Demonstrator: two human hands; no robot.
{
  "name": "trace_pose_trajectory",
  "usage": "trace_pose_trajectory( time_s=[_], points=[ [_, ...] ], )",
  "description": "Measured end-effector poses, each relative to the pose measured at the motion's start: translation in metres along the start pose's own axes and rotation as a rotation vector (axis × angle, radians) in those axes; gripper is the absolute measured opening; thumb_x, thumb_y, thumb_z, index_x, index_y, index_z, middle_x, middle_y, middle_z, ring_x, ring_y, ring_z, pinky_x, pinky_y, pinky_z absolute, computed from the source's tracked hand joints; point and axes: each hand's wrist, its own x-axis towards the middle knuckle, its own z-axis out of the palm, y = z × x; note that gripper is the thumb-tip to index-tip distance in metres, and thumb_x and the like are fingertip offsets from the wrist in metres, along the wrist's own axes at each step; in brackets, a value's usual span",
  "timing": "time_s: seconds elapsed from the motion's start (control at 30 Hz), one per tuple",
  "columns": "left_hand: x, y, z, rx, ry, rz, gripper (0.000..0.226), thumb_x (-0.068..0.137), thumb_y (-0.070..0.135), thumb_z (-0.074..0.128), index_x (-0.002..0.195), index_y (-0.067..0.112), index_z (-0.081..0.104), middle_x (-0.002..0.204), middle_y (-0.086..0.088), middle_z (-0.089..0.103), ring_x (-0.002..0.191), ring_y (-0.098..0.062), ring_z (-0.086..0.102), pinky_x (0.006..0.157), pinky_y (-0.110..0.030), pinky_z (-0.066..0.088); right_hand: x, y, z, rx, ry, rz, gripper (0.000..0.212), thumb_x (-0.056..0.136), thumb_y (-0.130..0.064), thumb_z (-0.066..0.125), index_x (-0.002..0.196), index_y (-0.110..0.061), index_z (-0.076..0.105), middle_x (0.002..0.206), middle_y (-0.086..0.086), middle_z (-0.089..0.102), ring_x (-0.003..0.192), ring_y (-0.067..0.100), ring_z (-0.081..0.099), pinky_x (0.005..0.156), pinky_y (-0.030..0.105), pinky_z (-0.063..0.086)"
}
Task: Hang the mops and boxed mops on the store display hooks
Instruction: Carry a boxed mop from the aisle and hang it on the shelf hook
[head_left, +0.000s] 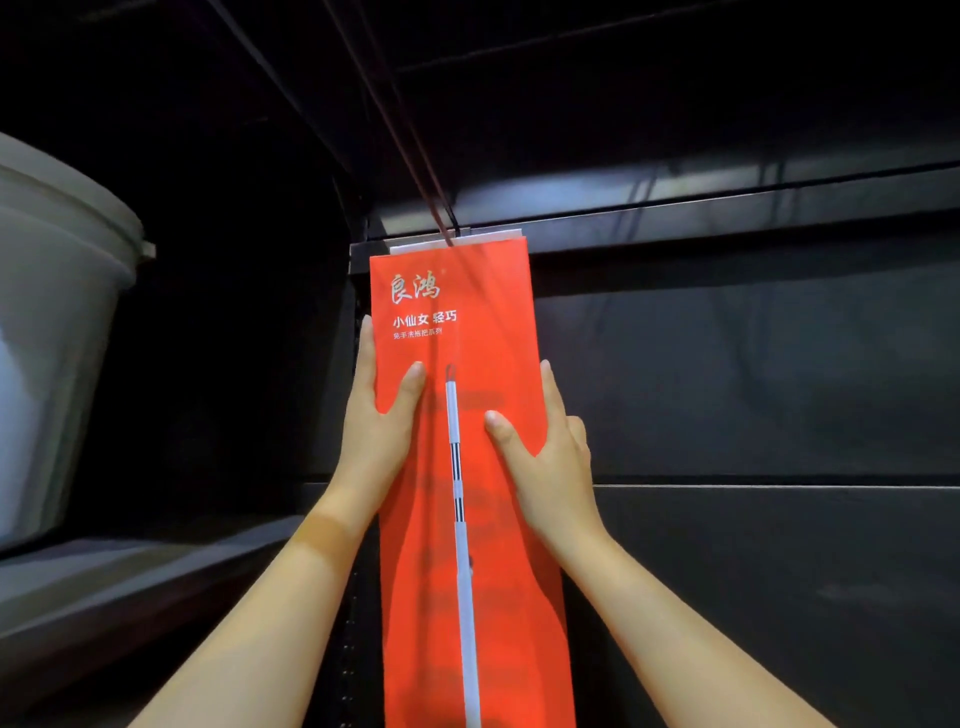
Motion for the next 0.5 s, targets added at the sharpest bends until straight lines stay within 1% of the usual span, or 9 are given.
trace_pose_trajectory(
  time_s=[0.07, 0.13, 0.2, 0.27, 0.33, 0.43, 0.5],
  points=[
    [0.001, -0.005, -0.002, 0.011, 0.01, 0.018, 0.066, 0.097, 0.042, 0.052, 0.151, 0.048, 0.014, 0.151, 0.019, 0.037, 0.126, 0.01, 0.046, 0.103, -0.015, 0.04, -0.001, 0.004, 0.006, 0.008, 0.02, -0.013, 0.078, 0.088, -0.062, 0.052, 0.149, -0.053, 0.005, 0.106, -0.002, 0.041, 0.094, 0.005, 0.048, 0.085, 0.024, 0.036],
    [0.0, -0.007, -0.003, 0.018, 0.025, 0.035, 0.065, 0.097, 0.041, 0.051, 0.151, 0.047, 0.015, 0.15, 0.019, 0.038, 0.128, 0.008, 0.045, 0.106, -0.018, 0.039, -0.004, 0.006, 0.01, 0.004, 0.043, -0.035, 0.079, 0.086, -0.065, 0.051, 0.148, -0.054, 0.003, 0.105, -0.003, 0.039, 0.1, 0.013, 0.049, 0.089, 0.026, 0.039],
    [-0.001, -0.009, -0.005, 0.022, 0.037, 0.036, 0.064, 0.098, 0.04, 0.05, 0.151, 0.047, 0.015, 0.151, 0.019, 0.037, 0.131, 0.004, 0.044, 0.108, -0.023, 0.037, -0.007, 0.008, 0.013, -0.002, 0.048, -0.044, 0.08, 0.085, -0.066, 0.05, 0.148, -0.055, 0.002, 0.105, -0.005, 0.037, 0.102, 0.014, 0.049, 0.089, 0.025, 0.04],
    [-0.003, -0.007, -0.006, 0.018, 0.035, 0.031, 0.064, 0.098, 0.041, 0.049, 0.151, 0.048, 0.015, 0.151, 0.02, 0.036, 0.133, 0.003, 0.042, 0.109, -0.024, 0.036, -0.009, 0.008, 0.013, -0.004, 0.048, -0.042, 0.08, 0.086, -0.067, 0.049, 0.148, -0.055, 0.001, 0.104, -0.005, 0.036, 0.102, 0.014, 0.049, 0.087, 0.023, 0.04],
    [-0.005, -0.005, -0.006, 0.011, 0.025, 0.025, 0.064, 0.097, 0.042, 0.049, 0.151, 0.048, 0.014, 0.15, 0.022, 0.036, 0.132, 0.006, 0.042, 0.105, -0.019, 0.037, -0.01, 0.007, 0.012, -0.005, 0.046, -0.041, 0.08, 0.085, -0.068, 0.048, 0.148, -0.055, 0.0, 0.104, -0.005, 0.036, 0.102, 0.013, 0.048, 0.086, 0.022, 0.039],
    [-0.009, -0.002, -0.007, 0.015, 0.017, 0.009, 0.064, 0.097, 0.042, 0.048, 0.151, 0.048, 0.013, 0.145, 0.026, 0.038, 0.124, 0.014, 0.044, 0.096, -0.01, 0.039, -0.013, 0.005, 0.011, -0.002, 0.04, -0.042, 0.08, 0.085, -0.069, 0.047, 0.148, -0.054, 0.0, 0.105, -0.005, 0.036, 0.102, 0.013, 0.049, 0.085, 0.022, 0.039],
    [-0.012, 0.0, -0.007, 0.025, 0.01, -0.01, 0.064, 0.098, 0.042, 0.047, 0.151, 0.049, 0.012, 0.142, 0.026, 0.039, 0.118, 0.019, 0.045, 0.092, -0.008, 0.04, -0.014, 0.004, 0.011, -0.003, 0.033, -0.031, 0.081, 0.085, -0.07, 0.047, 0.149, -0.053, 0.0, 0.106, -0.004, 0.036, 0.102, 0.012, 0.049, 0.085, 0.022, 0.04]
  ],
)
